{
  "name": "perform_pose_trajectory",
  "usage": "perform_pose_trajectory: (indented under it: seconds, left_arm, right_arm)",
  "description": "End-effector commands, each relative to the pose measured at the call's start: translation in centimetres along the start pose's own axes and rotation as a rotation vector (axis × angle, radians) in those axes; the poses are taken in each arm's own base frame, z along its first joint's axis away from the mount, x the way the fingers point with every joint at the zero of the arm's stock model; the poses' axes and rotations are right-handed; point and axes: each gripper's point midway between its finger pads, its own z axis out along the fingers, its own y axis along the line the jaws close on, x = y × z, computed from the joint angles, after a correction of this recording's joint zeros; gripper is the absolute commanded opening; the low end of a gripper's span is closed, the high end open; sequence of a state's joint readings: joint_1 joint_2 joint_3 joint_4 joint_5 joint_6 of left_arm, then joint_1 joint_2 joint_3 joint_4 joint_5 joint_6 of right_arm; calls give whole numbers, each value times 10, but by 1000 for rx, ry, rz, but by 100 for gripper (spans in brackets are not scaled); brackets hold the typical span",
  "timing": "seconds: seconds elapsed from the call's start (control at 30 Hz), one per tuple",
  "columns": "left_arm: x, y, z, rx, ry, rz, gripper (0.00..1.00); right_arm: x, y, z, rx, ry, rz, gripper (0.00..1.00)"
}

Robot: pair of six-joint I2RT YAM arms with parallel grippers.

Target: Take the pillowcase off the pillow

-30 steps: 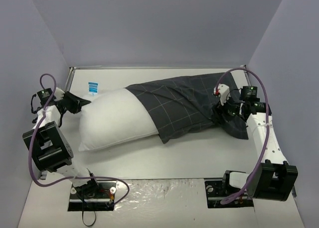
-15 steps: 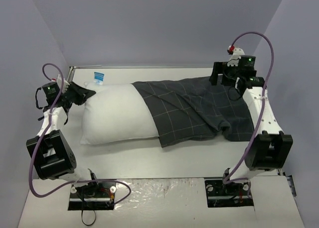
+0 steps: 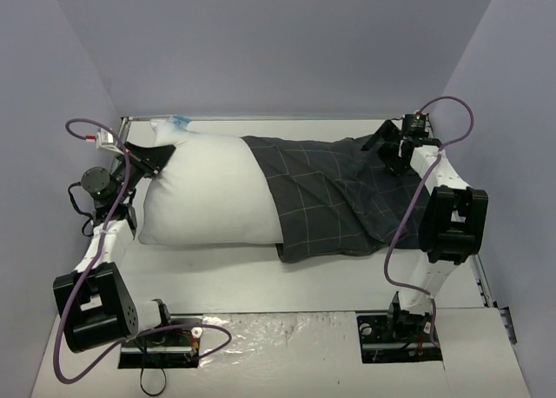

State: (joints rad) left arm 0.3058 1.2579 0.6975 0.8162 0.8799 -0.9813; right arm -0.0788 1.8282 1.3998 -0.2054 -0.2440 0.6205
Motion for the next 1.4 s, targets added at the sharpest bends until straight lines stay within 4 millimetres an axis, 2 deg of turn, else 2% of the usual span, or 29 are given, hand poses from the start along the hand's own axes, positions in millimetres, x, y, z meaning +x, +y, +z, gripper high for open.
perform_pose_trajectory:
  seconds: [0.0, 0.2, 0.33, 0.4, 0.5, 0.6, 0.63, 0.67, 0.77, 0.83, 0.87, 0.93, 0.97, 1.03, 1.1, 1.13, 1.2, 1.23, 1.27, 1.3, 1.33, 1.37]
  left_arm:
    - [-40, -68, -6, 231, -154, 200, 2]
    - [-44, -83, -11, 276, -206, 199, 2]
    - [-43, -88, -13, 285, -205, 184, 2]
    - [-41, -86, -13, 278, -196, 171, 2]
    - [-40, -87, -14, 275, -195, 164, 2]
    - [-39, -86, -15, 267, -196, 157, 2]
    - [-40, -86, -15, 266, -197, 162, 2]
    - [-40, -86, -15, 264, -195, 163, 2]
    - [-37, -83, -16, 251, -195, 164, 2]
    - [-35, -79, -16, 241, -197, 162, 2]
    - [-34, -78, -17, 236, -197, 159, 2]
    - [-32, -74, -18, 226, -202, 157, 2]
    - [-32, -73, -18, 222, -204, 158, 2]
    - [-30, -68, -18, 202, -203, 162, 2]
    - [-29, -62, -18, 175, -203, 153, 2]
    - [-29, -57, -17, 159, -205, 159, 2]
    - [-28, -45, -17, 112, -200, 140, 2]
    - [-27, -40, -18, 99, -206, 140, 2]
    - [-27, -37, -18, 90, -215, 137, 2]
    - [-31, -31, -19, 71, -238, 130, 2]
    - [-31, -28, -19, 63, -249, 125, 2]
    - [-33, -26, -19, 59, -262, 122, 2]
  right_arm:
    - [-7, 23, 3, -80, 9, 144, 100]
    - [16, 12, 27, -76, 77, 227, 100]
    - [17, 21, 42, -108, 81, 247, 99]
    - [24, 21, 51, -107, 101, 254, 96]
    - [34, 23, 58, -132, 139, 276, 82]
    - [34, 35, 60, -207, 154, 276, 50]
    - [30, 43, 56, -250, 151, 263, 19]
    - [30, 55, 47, -309, 174, 253, 3]
    - [4, 86, 14, -412, 110, 176, 0]
    - [-13, 107, -14, -478, 56, 117, 0]
    - [-24, 121, -36, -527, 19, 78, 0]
    - [-34, 140, -63, -611, -29, 19, 0]
    - [-39, 153, -89, -669, -64, -24, 0]
    - [-34, 178, -128, -817, -87, -172, 0]
    - [-29, 202, -187, -994, -167, -350, 0]
    - [-27, 210, -210, -1047, -207, -408, 0]
    - [-23, 228, -270, -1102, -287, -540, 0]
    - [-26, 232, -298, -1105, -394, -673, 0]
    - [-29, 236, -318, -1113, -445, -722, 0]
    - [-38, 243, -347, -1132, -520, -764, 0]
    - [-45, 244, -363, -1137, -558, -773, 0]
    - [-53, 244, -372, -1138, -577, -771, 0]
